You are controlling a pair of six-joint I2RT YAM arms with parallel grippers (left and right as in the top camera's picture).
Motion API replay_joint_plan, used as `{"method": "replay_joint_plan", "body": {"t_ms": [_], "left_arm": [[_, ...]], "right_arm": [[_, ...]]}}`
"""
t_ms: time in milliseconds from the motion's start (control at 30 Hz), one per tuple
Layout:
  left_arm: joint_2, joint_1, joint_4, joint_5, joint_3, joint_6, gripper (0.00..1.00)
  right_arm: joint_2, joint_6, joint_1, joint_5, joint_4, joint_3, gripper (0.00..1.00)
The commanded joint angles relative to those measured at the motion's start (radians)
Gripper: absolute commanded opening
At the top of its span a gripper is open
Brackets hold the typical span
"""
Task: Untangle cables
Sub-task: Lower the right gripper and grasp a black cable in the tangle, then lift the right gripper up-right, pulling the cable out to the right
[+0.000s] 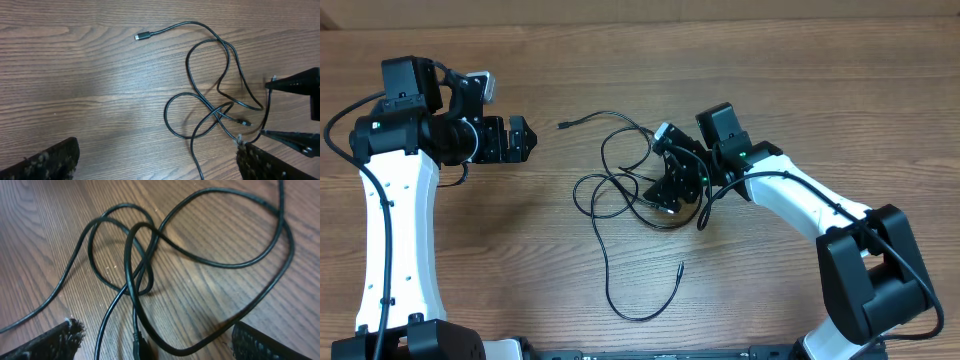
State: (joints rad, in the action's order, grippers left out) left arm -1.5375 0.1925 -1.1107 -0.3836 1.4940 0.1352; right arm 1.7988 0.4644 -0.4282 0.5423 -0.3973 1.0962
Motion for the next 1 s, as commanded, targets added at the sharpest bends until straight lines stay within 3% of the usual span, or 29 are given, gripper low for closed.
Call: {"method": "replay_joint_plan", "body": {"t_ms": [0, 233, 333, 367, 467, 500, 533, 800, 967], "left_arm": [[0.0, 0.003, 0.0, 0.002, 0.016, 0.022, 1.0], [0.0, 0.003, 0.0, 0.002, 0.016, 0.022, 1.0], [0.0, 0.003, 0.0, 0.002, 0.016, 0.022, 1.0], [0.0, 0.003, 0.0, 0.002, 0.016, 0.022, 1.0], [0.0, 0.003, 0.0, 0.002, 0.016, 0.022, 1.0], [0.0, 0.003, 0.0, 0.002, 0.016, 0.022, 1.0], [0.0, 0.003, 0.0, 0.002, 0.016, 0.022, 1.0], [0.0, 0.003, 0.0, 0.002, 0.016, 0.022, 1.0], [0.0, 0.003, 0.0, 0.002, 0.016, 0.022, 1.0]], "right_arm": [[0.028, 0.012, -0.011, 0.002, 0.03, -0.024, 0.95], [0.093, 0.012, -0.011, 0.053, 0.073, -0.029, 0.87], [0.127, 0.012, -0.013, 0.088, 0.111, -0.029, 0.75], [0.139, 0.012, -0.014, 0.092, 0.125, -0.029, 0.68], [0.151, -0.005, -0.022, 0.092, 0.15, -0.029, 0.19], [0.151, -0.025, -0.024, 0.091, 0.164, -0.029, 0.08], [0.15, -0.049, -0.024, 0.09, 0.18, -0.028, 0.04], [0.113, -0.147, 0.0, 0.088, 0.194, 0.023, 0.04], [0.005, -0.151, 0.033, 0.079, 0.097, 0.105, 0.04]]}}
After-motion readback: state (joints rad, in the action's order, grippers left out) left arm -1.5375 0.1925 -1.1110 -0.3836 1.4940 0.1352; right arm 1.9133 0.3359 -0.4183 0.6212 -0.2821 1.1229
